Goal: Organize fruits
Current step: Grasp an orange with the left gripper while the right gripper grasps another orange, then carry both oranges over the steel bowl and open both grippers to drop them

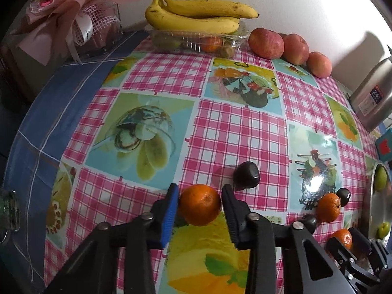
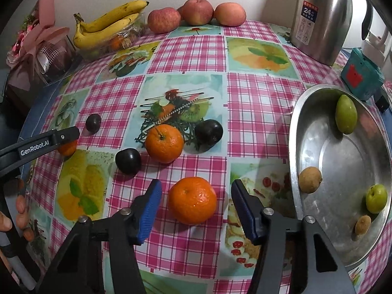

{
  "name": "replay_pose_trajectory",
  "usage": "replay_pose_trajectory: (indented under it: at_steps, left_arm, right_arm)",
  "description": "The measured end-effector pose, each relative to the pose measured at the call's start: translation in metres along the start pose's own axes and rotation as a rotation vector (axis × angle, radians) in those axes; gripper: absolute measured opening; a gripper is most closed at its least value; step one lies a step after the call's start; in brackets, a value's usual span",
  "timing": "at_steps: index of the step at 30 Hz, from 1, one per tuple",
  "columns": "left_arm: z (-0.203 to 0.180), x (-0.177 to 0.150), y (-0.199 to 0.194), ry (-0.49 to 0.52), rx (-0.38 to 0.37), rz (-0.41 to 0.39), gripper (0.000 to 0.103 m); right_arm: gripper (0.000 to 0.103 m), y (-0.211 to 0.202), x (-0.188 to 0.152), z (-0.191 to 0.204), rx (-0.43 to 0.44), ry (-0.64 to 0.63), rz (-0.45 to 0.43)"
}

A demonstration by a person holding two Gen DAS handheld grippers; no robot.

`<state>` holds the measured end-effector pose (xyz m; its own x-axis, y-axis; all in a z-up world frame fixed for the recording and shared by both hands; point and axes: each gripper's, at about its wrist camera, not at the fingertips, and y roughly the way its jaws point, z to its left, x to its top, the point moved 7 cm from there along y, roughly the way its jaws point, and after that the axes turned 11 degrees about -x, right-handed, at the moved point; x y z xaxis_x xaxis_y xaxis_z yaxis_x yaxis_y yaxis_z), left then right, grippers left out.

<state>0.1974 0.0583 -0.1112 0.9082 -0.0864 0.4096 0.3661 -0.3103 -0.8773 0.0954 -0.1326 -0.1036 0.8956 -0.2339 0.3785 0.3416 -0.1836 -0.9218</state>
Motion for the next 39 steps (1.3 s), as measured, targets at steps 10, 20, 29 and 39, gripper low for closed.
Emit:
replay_pose_trajectory:
  at_steps: [10,20,29,39]
  left_arm:
    - [-0.002,-0.001,-0.007,-0.032,-0.025,0.010,0.037]
    - [-0.003,0.008,-0.033,-0.047,0.000,-0.034,0.037]
    - [-0.014,0.007,-0.042,-0.079,-0.006,-0.043,0.037]
    - [-0.032,0.006,-0.046,-0.097,-0.043,-0.039,0.037]
  right_arm:
    - [0.040,-0.002,-0.001,0.003,0.013,-0.002,0.013]
    - [0.040,-0.021,0.008,0.002,0.079,0.033,-0.020]
    - [0.040,-0.048,0.022,0.003,0.032,0.009,-0.061]
    - [0.040,-0.057,0.030,-0.009,0.046,0.019,-0.062]
